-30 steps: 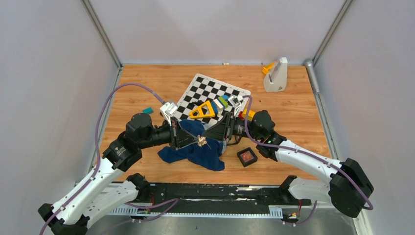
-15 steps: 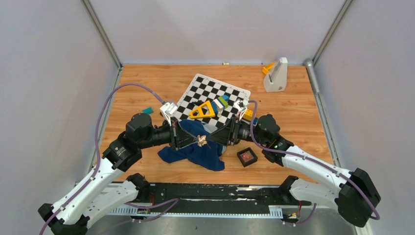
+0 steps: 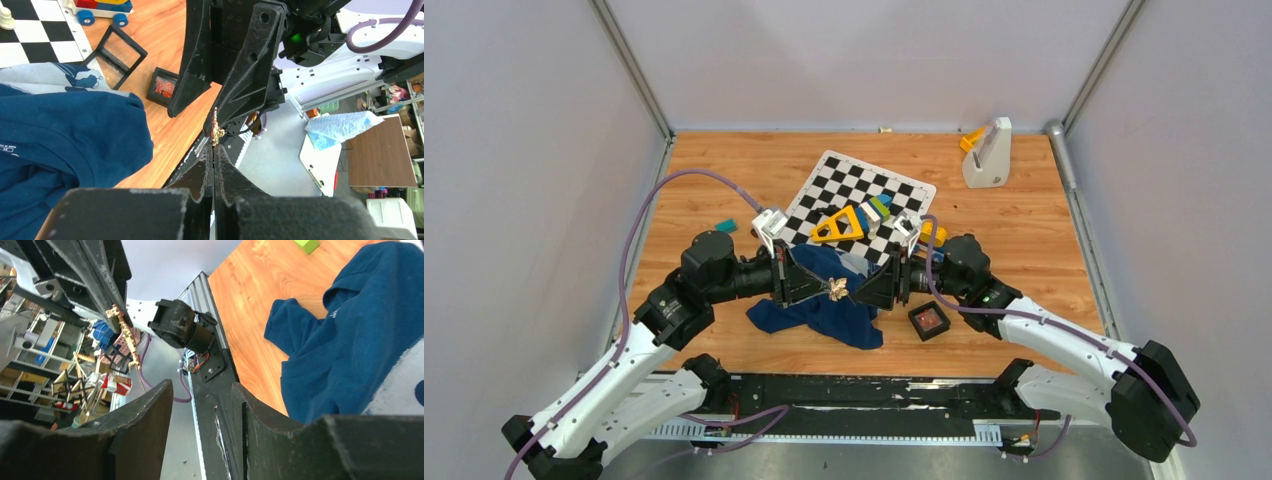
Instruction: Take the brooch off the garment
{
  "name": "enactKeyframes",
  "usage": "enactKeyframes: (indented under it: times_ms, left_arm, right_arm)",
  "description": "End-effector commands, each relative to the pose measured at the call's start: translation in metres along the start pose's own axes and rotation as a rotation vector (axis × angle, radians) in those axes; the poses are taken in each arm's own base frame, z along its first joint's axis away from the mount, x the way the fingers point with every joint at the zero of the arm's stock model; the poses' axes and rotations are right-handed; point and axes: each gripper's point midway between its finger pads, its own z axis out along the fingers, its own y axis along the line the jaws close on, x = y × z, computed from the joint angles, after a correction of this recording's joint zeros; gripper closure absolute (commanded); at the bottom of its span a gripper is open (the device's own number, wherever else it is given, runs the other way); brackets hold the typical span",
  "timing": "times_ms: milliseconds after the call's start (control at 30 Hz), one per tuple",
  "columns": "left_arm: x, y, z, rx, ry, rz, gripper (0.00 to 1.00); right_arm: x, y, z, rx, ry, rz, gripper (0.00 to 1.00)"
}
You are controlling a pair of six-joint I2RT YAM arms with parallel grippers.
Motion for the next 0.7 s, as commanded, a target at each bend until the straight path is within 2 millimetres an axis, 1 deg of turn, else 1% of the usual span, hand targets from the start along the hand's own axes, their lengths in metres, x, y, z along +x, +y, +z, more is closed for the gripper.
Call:
enactKeyframes:
  times_ms: [0,233,400,500,667]
  left_arm:
    - [-0.009,-0.008,0.0,0.03,-0.021,0.035,1.0]
    - [-0.005,0.007,0.006,-0.025,-0.002,0.023,1.0]
    - [-0.005,0.001,0.009,0.012,0.004,0.023,1.0]
    - [-0.005,0.0,0.01,0.023,0.006,0.025,1.0]
    - [-0.002,-0.003,0.012,0.051,0.018,0.02,1.0]
  right_arm:
    - [-0.008,0.029,-0.002,-0.134,0.009,-0.108,0.53]
    - [-0.009,0.039,-0.005,-0.177,0.004,-0.13,0.53]
    - [-0.015,0.037,0.0,-0.167,-0.001,-0.116,0.54]
    - [-0.02,0.038,0.004,-0.168,-0.007,-0.109,0.56]
    - [-0.023,0.036,0.009,-0.173,-0.001,-0.094,0.59]
